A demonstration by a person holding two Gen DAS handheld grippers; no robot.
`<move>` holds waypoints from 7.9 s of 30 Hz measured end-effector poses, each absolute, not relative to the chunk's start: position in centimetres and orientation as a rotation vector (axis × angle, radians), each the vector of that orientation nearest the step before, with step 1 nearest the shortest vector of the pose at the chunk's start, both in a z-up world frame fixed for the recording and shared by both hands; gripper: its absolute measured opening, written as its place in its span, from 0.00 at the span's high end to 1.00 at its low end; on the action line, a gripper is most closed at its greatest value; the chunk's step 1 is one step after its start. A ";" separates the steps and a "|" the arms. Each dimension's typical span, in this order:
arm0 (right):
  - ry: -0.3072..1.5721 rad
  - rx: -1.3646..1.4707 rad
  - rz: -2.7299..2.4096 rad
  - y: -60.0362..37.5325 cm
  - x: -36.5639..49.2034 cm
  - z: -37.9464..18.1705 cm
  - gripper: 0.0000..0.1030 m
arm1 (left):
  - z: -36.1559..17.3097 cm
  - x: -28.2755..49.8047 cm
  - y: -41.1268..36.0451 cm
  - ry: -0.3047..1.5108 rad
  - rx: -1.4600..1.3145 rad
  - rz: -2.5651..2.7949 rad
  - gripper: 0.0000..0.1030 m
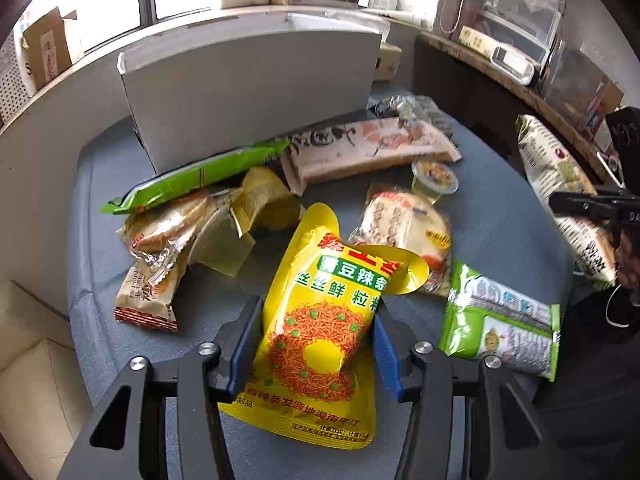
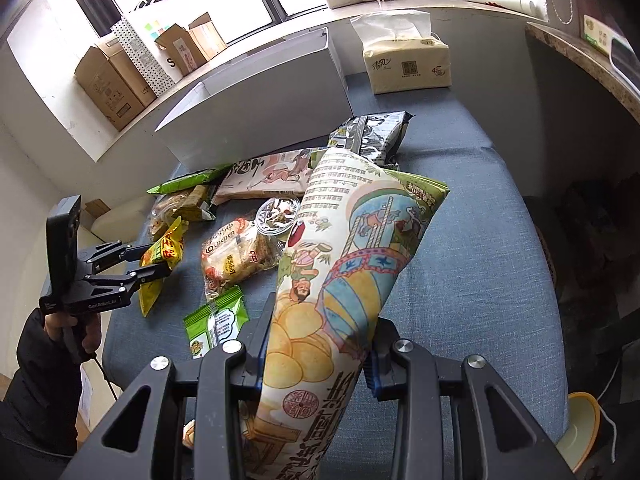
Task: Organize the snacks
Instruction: 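Grasp the yellow noodle pouch with the left tool while the right tool holds the chip bag, then lower both snacks into the white box and open both tools, then grasp the green wafer pack with the right tool while the left tool grasps the round bread pack, then place both packs into the white box and open both tools, then grasp the pink rice-cake pack with the right tool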
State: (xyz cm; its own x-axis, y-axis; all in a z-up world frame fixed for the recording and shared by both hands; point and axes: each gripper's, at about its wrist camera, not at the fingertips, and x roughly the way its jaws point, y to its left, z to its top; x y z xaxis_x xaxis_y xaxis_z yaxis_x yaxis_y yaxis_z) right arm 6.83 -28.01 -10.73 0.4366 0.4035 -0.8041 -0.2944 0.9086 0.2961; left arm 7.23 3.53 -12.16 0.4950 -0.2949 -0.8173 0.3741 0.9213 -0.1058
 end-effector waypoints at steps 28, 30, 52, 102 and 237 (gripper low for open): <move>0.792 -0.063 0.619 -13.4 28.3 2.7 0.63 | 2.8 24.1 6.9 0.687 -0.133 0.042 0.45; 0.807 -0.096 0.598 -12.2 30.6 2.2 0.63 | 1.9 25.8 7.1 0.702 -0.129 0.051 0.45; 0.704 -0.030 0.549 -18.7 27.3 3.0 0.00 | 2.0 19.8 4.5 0.665 0.056 0.079 0.03; 1.065 -0.347 0.665 -19.4 2.2 -15.1 0.39 | -8.4 1.2 0.6 0.873 0.029 -0.104 0.02; 1.095 -0.746 0.854 -9.2 21.2 -17.1 0.15 | -3.6 -4.9 5.5 0.831 -0.069 0.090 0.00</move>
